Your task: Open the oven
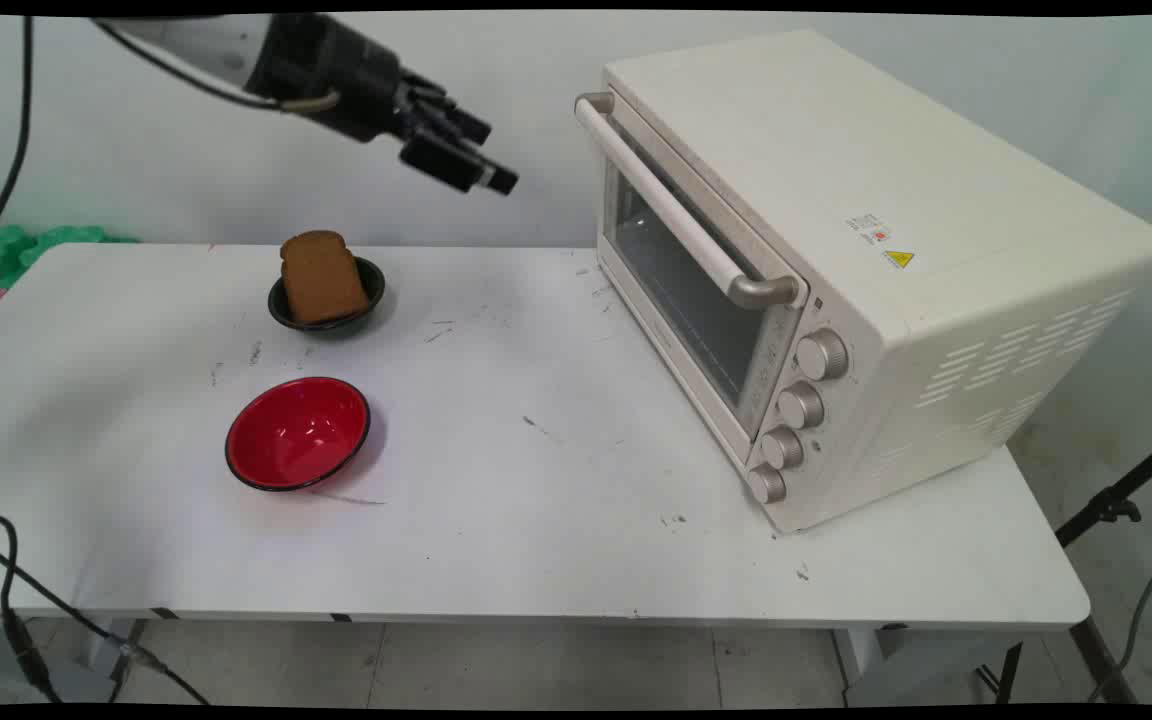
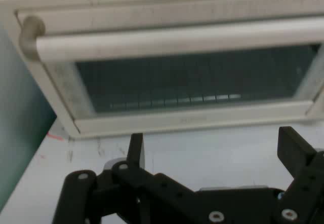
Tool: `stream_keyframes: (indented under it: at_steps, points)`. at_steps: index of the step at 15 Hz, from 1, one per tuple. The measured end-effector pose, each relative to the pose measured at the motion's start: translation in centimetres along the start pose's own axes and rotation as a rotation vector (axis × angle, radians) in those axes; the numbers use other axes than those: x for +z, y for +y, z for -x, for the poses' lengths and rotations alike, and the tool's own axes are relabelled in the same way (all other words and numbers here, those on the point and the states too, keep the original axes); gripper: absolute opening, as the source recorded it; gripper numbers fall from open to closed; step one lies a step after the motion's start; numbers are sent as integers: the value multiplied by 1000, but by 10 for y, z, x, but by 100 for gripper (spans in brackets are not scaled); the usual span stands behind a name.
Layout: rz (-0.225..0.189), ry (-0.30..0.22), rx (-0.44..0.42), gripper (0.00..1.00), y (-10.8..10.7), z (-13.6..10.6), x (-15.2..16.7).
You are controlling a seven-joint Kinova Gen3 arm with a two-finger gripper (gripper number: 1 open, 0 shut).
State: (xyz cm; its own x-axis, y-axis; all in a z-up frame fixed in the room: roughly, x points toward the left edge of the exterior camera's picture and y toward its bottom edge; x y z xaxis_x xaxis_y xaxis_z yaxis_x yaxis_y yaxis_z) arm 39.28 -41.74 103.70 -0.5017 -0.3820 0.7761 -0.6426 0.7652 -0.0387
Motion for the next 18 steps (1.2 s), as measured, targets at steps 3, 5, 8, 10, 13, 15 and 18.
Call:
stream_keyframes:
  at_steps: [3, 5, 8, 10, 13, 15, 18]
  points:
    - [-6, 17, 0, 100, 2, -22, 16]
    - [-9, 24, 1, 0, 3, -31, 24]
    - [-16, 33, 3, 0, 3, -45, 40]
    - [-21, 35, 4, 0, 4, -53, 50]
    - [-29, 28, 8, 0, 4, -61, 67]
    - [-32, 25, 8, 0, 5, -64, 75]
    - [-38, 19, 8, 0, 6, -68, 87]
